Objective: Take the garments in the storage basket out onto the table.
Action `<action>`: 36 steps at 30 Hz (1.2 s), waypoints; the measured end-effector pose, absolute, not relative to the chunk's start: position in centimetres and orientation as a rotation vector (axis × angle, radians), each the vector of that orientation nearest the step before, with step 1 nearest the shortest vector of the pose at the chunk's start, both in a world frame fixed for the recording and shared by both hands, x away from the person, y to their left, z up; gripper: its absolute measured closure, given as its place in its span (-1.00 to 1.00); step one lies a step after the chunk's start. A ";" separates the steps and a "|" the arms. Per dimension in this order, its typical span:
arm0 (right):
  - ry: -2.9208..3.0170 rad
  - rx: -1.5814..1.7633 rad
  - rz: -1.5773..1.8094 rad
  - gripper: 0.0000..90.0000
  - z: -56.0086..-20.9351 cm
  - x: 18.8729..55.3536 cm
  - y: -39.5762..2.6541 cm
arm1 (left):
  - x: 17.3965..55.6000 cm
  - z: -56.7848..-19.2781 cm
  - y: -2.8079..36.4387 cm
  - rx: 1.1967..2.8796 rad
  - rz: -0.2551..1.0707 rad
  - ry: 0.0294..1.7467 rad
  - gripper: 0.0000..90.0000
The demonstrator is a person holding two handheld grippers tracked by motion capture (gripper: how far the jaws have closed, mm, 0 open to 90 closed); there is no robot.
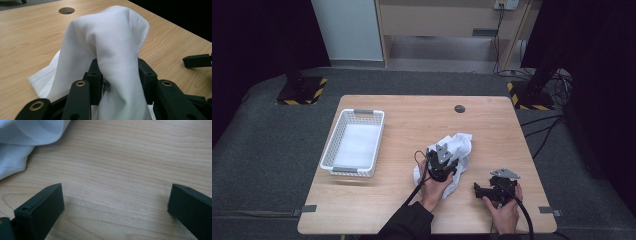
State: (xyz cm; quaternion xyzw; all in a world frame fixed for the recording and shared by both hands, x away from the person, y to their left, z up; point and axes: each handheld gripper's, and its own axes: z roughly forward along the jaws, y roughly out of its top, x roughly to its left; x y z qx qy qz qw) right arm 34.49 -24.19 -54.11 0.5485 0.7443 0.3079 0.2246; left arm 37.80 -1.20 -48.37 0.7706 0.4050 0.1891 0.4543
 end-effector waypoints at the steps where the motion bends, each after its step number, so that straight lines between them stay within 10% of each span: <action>1: 2.053 1.513 0.850 -0.99 -54.1 34.5 -24.2 | 37.8 -48.4 -1.2 1.903 0.462 1.000 0.36; 36: 2.053 1.513 0.850 -0.99 -54.1 34.5 -24.2 | 38.4 -49.8 -0.5 2.024 0.355 1.060 -0.58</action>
